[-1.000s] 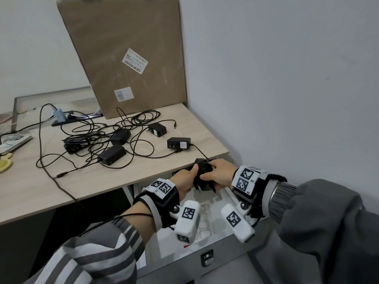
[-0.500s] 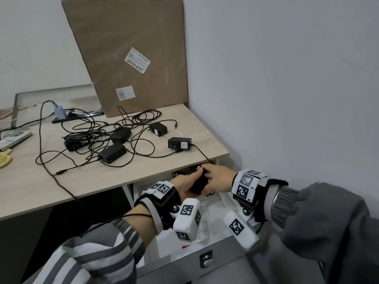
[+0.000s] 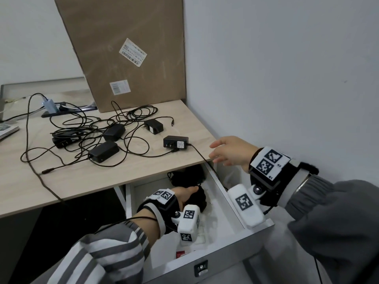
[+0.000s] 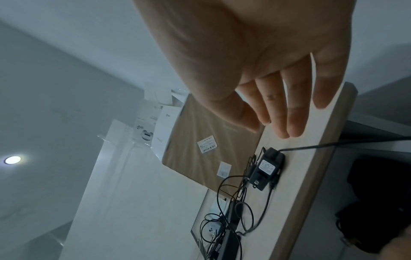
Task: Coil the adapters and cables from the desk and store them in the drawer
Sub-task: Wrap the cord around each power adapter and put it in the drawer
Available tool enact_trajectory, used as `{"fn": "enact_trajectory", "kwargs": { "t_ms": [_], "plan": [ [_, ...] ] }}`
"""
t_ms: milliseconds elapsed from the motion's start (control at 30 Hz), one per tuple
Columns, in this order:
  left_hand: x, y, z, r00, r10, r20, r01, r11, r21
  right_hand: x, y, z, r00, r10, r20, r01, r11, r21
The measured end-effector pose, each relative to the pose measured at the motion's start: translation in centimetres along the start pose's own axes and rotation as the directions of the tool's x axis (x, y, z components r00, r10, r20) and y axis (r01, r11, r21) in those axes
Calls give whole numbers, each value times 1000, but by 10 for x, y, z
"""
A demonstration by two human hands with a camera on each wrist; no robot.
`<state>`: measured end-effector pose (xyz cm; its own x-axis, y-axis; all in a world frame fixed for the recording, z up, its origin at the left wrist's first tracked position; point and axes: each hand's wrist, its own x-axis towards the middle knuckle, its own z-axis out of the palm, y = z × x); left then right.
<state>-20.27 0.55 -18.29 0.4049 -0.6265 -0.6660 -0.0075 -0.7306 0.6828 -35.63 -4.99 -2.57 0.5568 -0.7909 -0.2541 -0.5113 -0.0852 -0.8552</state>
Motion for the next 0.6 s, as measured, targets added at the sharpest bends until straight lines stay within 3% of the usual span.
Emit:
{"fn": "enact_trajectory", "kwargs": {
  "t_ms": [133, 300, 400, 500, 600],
  "plan": [
    [12, 3, 12, 999, 34, 2, -34, 999, 8, 0, -1, -3, 1000, -18, -2, 18, 1000, 11],
    [112, -28, 25, 999, 33, -1, -33, 991, -128, -3, -1, 0, 999, -51, -17, 52, 998, 26],
    [128, -35, 27, 997, 51, -52, -60, 978, -199, -3, 0, 2, 997, -68, -30, 70, 997, 45],
    [124, -33, 31, 991, 61, -119, -80, 983, -163, -3, -1, 3, 996, -81, -24, 82, 995, 57],
    [66, -13, 25, 975, 126, -183, -115, 991, 70, -3, -1, 5, 996, -86, -15, 86, 995, 53]
  ]
}}
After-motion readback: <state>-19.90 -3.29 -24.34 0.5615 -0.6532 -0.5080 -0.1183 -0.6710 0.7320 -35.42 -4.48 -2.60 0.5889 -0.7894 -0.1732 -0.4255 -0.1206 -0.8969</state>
